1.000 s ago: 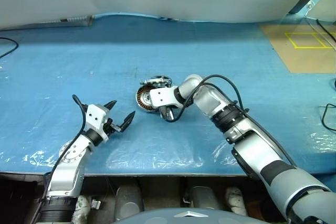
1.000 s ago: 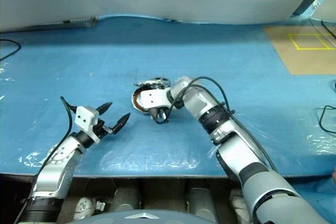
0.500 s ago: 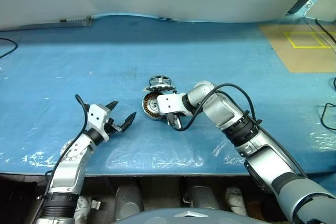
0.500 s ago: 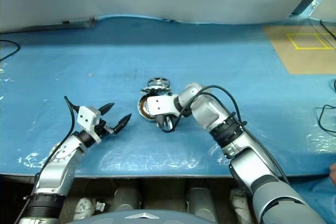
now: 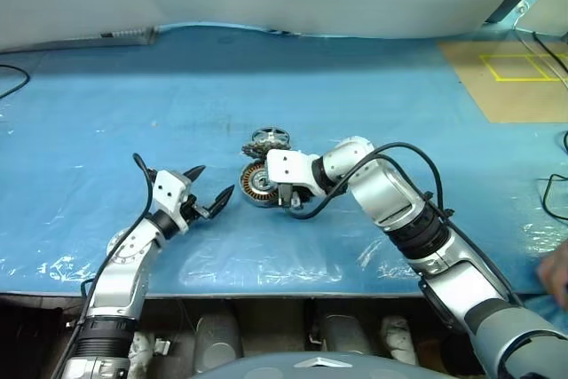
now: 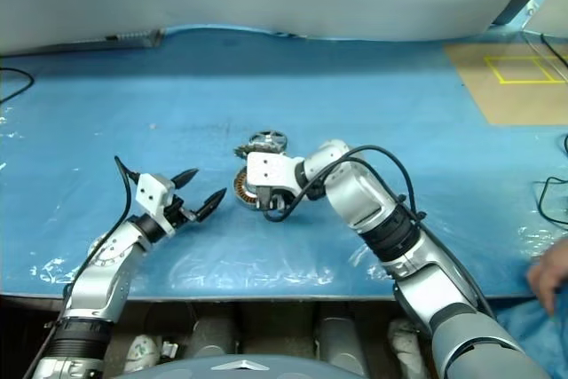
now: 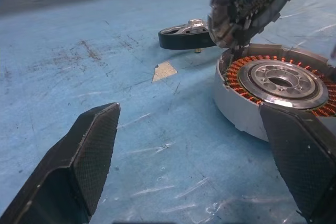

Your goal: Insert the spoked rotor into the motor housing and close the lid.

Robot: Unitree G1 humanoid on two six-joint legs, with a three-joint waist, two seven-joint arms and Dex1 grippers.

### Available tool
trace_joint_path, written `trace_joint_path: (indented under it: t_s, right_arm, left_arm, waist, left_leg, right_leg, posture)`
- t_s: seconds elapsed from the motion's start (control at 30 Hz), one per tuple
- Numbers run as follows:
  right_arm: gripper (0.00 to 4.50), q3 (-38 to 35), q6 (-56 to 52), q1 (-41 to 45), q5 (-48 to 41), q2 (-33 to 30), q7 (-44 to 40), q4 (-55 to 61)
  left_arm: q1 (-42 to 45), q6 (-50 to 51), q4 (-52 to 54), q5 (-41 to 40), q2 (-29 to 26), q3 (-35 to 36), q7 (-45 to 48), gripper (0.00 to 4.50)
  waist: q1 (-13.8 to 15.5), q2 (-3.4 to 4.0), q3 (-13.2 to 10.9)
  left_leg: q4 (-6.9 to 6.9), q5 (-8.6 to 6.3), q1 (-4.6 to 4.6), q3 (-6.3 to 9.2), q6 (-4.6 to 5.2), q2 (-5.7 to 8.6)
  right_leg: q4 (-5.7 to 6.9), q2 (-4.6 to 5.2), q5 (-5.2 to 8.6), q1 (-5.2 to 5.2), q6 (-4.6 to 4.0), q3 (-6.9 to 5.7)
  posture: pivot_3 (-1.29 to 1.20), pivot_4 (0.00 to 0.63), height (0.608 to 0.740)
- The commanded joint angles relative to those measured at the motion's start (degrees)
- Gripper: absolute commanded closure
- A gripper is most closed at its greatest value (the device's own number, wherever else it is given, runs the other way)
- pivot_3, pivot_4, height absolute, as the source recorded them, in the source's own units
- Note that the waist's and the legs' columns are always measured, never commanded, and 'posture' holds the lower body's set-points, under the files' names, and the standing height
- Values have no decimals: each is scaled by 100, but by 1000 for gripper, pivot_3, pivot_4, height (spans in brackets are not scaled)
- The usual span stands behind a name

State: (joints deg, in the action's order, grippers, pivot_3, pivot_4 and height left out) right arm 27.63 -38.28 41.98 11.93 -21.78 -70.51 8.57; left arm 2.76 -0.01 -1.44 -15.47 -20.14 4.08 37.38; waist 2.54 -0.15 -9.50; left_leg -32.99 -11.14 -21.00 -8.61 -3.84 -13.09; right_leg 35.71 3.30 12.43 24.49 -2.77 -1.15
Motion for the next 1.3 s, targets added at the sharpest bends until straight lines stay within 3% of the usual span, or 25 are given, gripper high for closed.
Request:
trace_joint_path:
  t_s: [0.03, 0.2, 0.3, 0.47, 0.67, 0.9, 1.3]
  right_arm:
    - [1845, -445, -473, 161, -408, -239, -15, 642]
    - [1845, -922, -1142, -196, -961, -606, 145, 1201]
    - [1845, -1414, -1375, -827, -1395, -637, 432, 1676]
    - [1845, -2028, -1119, -2127, -1703, -457, 1315, 2073]
    - [1845, -2275, -481, -3412, -1725, -382, 2183, 1990]
    - [1845, -2221, -265, -3411, -1850, -142, 2819, 1712]
    - [1845, -2040, -106, -3312, -1999, -159, 3134, 1438]
  left_arm:
    - [129, -38, 72, -33, -25, -36, 70, 0]
    - [180, 12, 85, -64, -68, -12, 121, 0]
    - [192, 58, 126, -83, -115, 31, 147, 0]
    - [216, 137, 187, -111, -186, 65, 152, 0]
    - [327, 247, 161, -127, -267, 48, 204, 0]
    - [365, 304, 171, -116, -253, 4, 228, 0]
    - [240, 244, 180, -125, -282, 61, 245, 0]
  waist:
    - [2, 0, 0]
    - [11, 0, 0]
    - [26, 0, 0]
    - [39, 0, 0]
    - [43, 0, 0]
    - [-1, 1, 0]
    - [13, 1, 0]
  left_leg:
    - [0, 0, 0, 0, 0, 0]
    - [1, 0, 3, 1, 0, 1]
    - [2, 0, 4, 1, -1, 2]
    - [3, 0, 6, 1, -1, 5]
    - [7, 0, 18, 2, -1, 9]
    - [14, 0, 17, 2, -1, 14]
    - [30, 0, 13, 4, -1, 18]
  right_leg:
    - [0, 0, 0, 0, 0, 0]
    - [0, 0, 0, -2, 0, 2]
    - [-2, 0, 0, -3, 1, 2]
    - [-4, 1, 0, -5, 2, 4]
    - [-8, 3, 3, -14, 7, 7]
    - [-10, 3, 3, -14, 10, 11]
    - [-32, 5, 3, -14, 13, 8]
  posture:
    - [0, 150, 740]
    - [0, 150, 740]
    - [0, 150, 740]
    - [0, 150, 740]
    - [0, 150, 740]
    - [0, 150, 740]
    - [0, 150, 740]
